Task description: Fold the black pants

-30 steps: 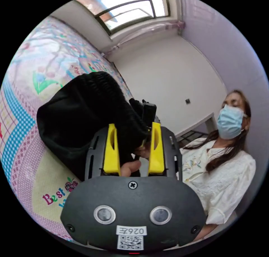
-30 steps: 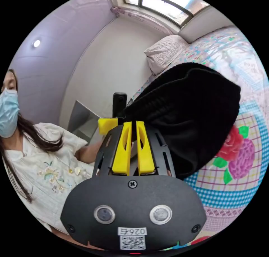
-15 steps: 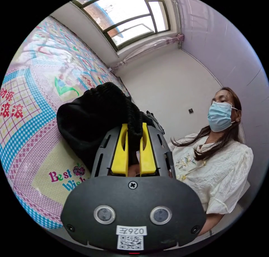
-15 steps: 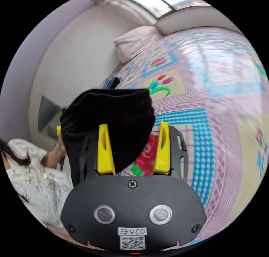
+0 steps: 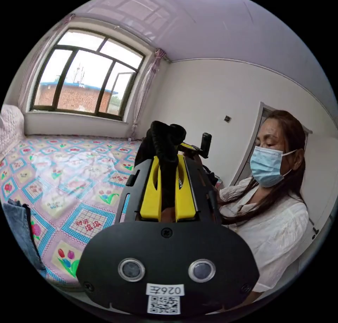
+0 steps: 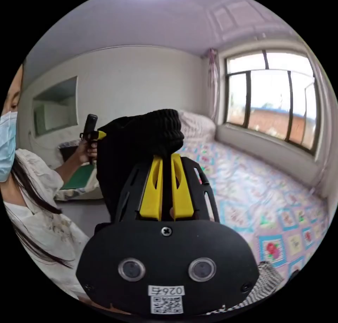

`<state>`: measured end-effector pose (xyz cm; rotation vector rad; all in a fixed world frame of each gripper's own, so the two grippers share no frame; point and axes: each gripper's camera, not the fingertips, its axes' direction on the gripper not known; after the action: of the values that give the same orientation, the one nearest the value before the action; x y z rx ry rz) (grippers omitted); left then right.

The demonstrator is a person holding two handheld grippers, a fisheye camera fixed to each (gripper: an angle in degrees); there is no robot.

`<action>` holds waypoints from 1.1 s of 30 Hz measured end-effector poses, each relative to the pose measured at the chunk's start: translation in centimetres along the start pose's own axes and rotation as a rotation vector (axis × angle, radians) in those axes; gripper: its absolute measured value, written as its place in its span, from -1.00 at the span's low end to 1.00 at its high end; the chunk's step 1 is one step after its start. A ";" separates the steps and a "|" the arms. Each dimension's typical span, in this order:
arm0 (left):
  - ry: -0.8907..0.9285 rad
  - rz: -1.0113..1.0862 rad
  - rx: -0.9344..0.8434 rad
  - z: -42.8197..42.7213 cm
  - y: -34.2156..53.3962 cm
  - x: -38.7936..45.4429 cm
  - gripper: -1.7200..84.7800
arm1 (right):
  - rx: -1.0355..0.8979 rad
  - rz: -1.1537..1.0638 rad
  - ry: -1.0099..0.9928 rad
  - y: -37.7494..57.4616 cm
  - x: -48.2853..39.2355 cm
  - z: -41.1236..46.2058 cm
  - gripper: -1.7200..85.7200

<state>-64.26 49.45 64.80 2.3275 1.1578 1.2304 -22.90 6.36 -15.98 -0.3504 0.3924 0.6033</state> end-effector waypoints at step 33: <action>-0.239 0.506 -0.021 -9.7 -24.5 27.2 -0.82 | 0.172 -0.443 0.943 -14.2 -39.1 -17.2 -0.98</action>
<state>-76.05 84.55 72.83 2.7548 0.4885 1.0487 -48.16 -30.47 -10.39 -0.5269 1.2232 -0.0719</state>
